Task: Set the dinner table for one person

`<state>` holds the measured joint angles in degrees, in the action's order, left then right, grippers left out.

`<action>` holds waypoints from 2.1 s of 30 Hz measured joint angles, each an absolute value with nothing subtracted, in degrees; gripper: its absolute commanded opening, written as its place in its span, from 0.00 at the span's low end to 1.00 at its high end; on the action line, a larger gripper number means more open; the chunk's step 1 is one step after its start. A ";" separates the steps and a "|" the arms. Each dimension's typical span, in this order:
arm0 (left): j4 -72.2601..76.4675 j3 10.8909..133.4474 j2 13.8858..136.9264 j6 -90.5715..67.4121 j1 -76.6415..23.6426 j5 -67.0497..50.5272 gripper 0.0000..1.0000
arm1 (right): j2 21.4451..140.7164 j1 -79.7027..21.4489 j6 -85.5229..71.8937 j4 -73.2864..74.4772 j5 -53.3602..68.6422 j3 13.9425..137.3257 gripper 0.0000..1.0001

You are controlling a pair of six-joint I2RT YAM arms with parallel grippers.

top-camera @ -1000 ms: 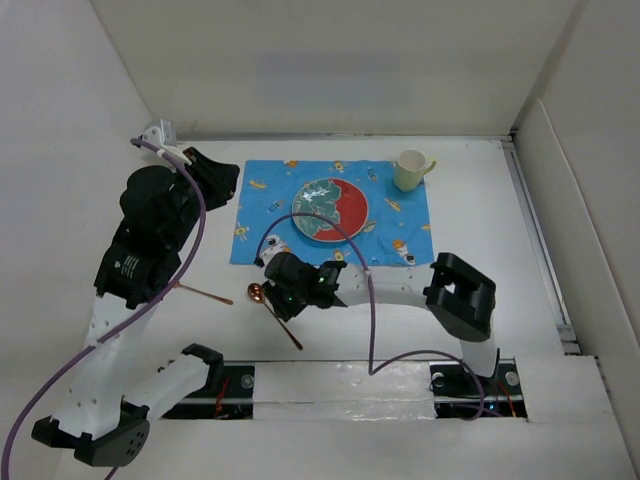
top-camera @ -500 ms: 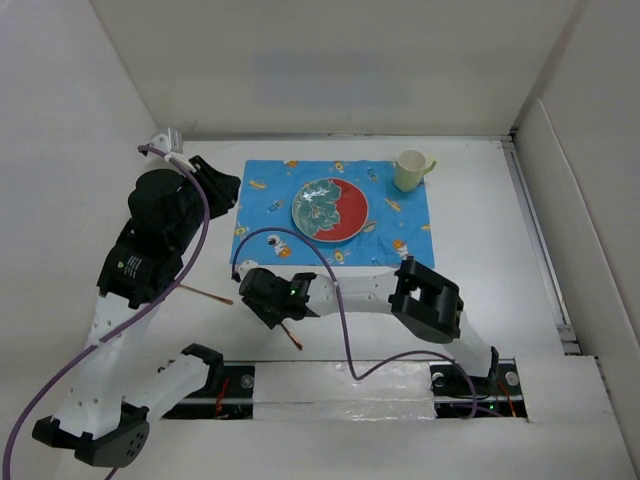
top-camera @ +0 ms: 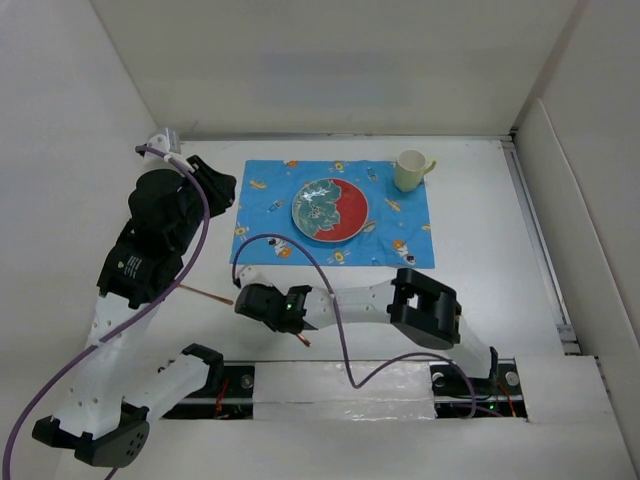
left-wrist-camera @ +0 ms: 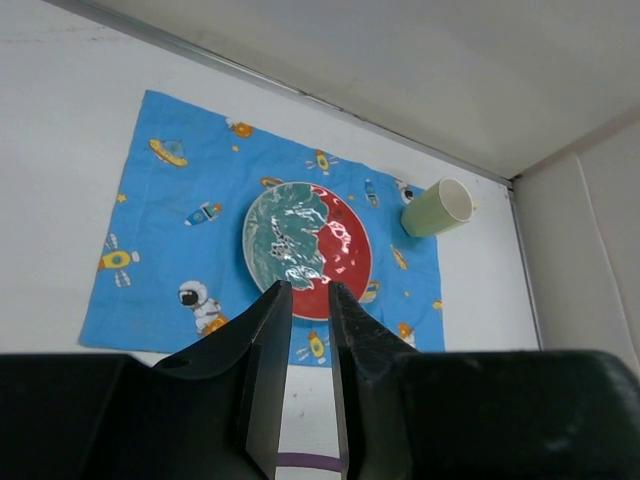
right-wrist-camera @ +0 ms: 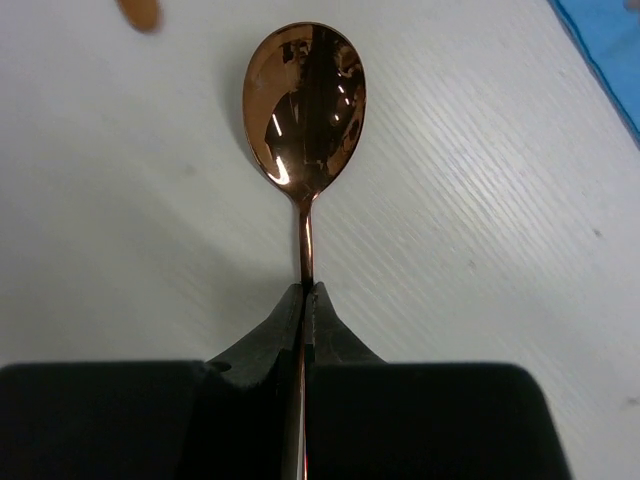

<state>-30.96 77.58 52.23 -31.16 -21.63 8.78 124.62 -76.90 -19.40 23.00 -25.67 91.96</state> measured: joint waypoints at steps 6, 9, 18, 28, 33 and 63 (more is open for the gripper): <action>-30.79 77.56 52.82 -30.15 -21.63 11.29 0.21 | 114.72 -69.43 -20.56 28.16 -25.43 84.33 0.00; -29.78 76.79 53.80 -30.26 -21.63 11.53 0.21 | 106.98 -61.08 -20.78 28.12 -25.28 82.00 0.00; -28.08 66.72 58.67 -33.76 -21.63 11.44 0.27 | 101.82 -37.12 -19.64 24.86 -23.24 78.87 0.00; -29.21 52.77 58.67 -38.17 -15.33 9.63 0.33 | 118.41 -24.03 -19.00 26.09 -17.26 89.45 0.00; -31.11 47.22 58.33 -39.59 -8.78 7.86 0.36 | 122.10 -22.65 -19.03 26.70 -15.35 93.97 0.00; -32.77 42.44 73.34 -44.36 23.46 4.75 0.44 | 79.46 -34.89 -22.13 21.19 -4.34 70.15 0.47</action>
<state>-32.77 42.44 73.34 -44.36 23.46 4.75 79.46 -34.89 -22.13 21.19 -4.34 70.15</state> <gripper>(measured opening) 0.440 0.465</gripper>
